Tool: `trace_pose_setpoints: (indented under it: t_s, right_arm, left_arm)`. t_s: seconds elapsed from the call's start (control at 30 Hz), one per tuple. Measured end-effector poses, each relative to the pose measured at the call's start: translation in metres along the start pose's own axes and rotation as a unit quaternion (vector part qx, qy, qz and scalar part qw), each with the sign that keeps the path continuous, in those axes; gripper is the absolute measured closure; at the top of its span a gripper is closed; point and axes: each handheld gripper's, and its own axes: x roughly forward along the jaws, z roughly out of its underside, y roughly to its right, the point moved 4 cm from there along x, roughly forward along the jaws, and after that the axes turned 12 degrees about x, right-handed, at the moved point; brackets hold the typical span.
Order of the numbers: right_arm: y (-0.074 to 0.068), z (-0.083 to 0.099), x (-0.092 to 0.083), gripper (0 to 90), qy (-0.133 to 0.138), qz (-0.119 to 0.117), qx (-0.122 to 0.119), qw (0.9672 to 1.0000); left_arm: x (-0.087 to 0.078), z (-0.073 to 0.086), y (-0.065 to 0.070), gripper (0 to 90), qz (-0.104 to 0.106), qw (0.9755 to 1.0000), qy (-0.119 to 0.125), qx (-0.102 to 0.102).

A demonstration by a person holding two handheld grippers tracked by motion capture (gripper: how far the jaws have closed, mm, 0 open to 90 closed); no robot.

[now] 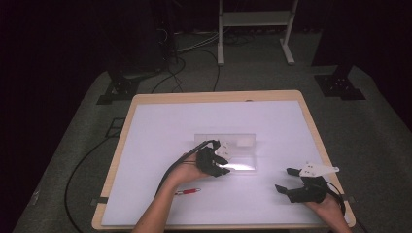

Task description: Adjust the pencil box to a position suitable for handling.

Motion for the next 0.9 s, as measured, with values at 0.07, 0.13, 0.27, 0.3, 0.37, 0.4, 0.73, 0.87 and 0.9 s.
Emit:
trace_pose_setpoints:
  t_s: [0.07, 0.13, 0.27, 0.3, 0.37, 0.4, 0.73, 0.87, 0.9]
  right_arm:
    - [0.000, 0.000, 0.000, 18.9, 0.000, 0.000, -0.001, 1.0000]
    - [0.000, 0.000, 0.001, 18.9, -0.002, 0.000, -0.002, 1.0000]
    - [0.000, 0.000, 0.001, 18.9, -0.002, 0.001, -0.002, 1.0000]
    - [0.000, 0.000, 0.000, 18.9, -0.002, 0.001, -0.002, 1.0000]
    - [0.000, 0.000, 0.000, 18.9, 0.000, 0.000, 0.000, 1.0000]
    - [0.000, 0.000, 0.001, 18.9, -0.001, 0.001, 0.000, 1.0000]
    - [0.000, 0.000, 0.000, 18.9, 0.000, 0.000, 0.004, 1.0000]
    - [0.000, 0.000, 0.000, 18.9, 0.000, 0.001, 0.003, 1.0000]
    - [0.000, 0.000, 0.000, 18.9, 0.000, 0.001, 0.003, 1.0000]
  left_arm:
    - [-0.004, 0.002, 0.000, 61.3, -0.008, 0.9999, -0.006, 0.000]
    - [-0.006, 0.004, 0.000, 59.4, -0.007, 0.9999, -0.003, -0.008]
    - [-0.011, 0.010, 0.002, 57.0, -0.003, 0.9999, -0.008, -0.012]
    - [-0.013, 0.011, 0.002, 56.5, -0.003, 0.9999, -0.008, -0.013]
    - [-0.017, 0.012, 0.004, 54.7, -0.007, 0.9999, 0.001, -0.014]
    - [-0.019, 0.011, 0.005, 53.8, -0.006, 0.9999, 0.006, -0.014]
    - [-0.032, 0.019, 0.014, 48.1, -0.005, 0.9995, 0.026, -0.019]
    - [-0.038, 0.024, 0.016, 46.1, -0.006, 0.9995, 0.023, -0.020]
    - [-0.039, 0.025, 0.017, 46.1, -0.008, 0.9995, 0.023, -0.020]
